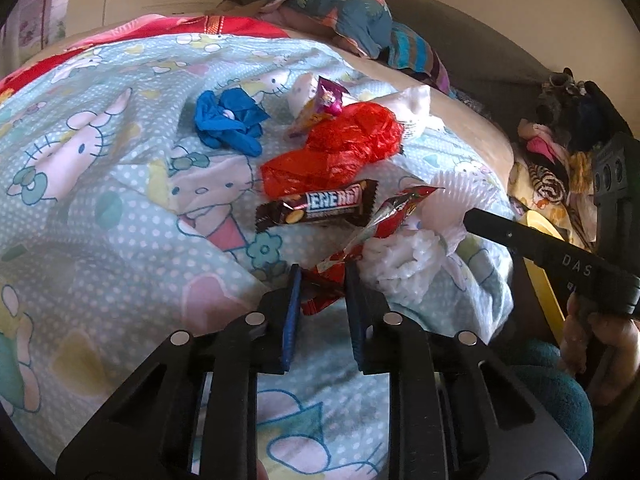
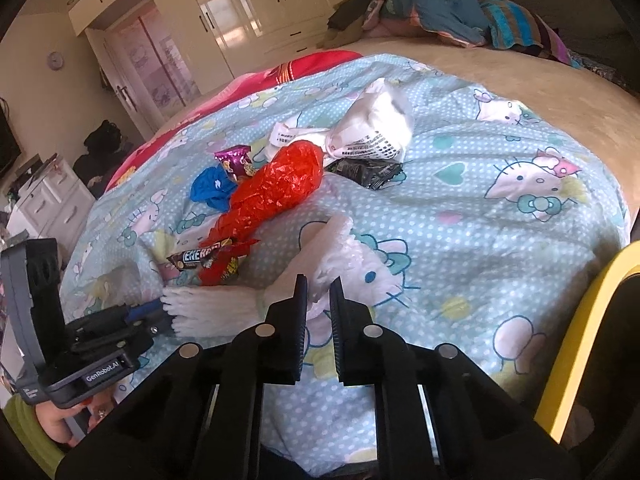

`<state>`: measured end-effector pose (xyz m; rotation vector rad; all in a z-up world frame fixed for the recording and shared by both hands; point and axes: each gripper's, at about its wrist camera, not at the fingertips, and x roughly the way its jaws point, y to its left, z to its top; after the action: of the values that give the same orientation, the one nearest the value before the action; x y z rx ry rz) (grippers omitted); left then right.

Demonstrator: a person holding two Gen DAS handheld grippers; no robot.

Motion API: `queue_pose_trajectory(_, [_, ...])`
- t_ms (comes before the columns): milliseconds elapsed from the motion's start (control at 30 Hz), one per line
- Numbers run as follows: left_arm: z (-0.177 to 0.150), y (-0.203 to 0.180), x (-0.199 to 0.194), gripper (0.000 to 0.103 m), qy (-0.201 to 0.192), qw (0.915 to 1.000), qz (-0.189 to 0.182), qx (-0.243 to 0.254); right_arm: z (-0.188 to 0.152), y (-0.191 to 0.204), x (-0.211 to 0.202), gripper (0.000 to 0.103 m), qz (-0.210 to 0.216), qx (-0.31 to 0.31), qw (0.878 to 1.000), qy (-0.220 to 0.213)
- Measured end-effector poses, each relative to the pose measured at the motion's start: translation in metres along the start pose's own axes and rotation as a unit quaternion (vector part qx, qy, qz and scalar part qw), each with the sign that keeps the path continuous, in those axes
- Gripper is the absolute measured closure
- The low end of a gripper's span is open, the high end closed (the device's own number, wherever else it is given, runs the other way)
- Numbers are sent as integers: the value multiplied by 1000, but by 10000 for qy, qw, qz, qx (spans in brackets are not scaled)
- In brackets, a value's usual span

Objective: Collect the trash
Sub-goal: 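Grasp the red-white candy wrapper with the left tool while the right tool grasps the white foam net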

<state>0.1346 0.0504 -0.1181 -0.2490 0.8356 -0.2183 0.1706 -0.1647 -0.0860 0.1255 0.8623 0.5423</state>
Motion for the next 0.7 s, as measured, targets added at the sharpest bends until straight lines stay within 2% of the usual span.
queue_pose_trajectory(267, [2, -4, -9, 88, -92, 9998, -133, -70, 1, 6, -19, 95, 57, -78, 9996, -269])
queue_pose_trajectory(700, [23, -24, -44, 89, -584, 9979, -295, 5, 13, 1, -64, 96, -22, -20, 9959, -906])
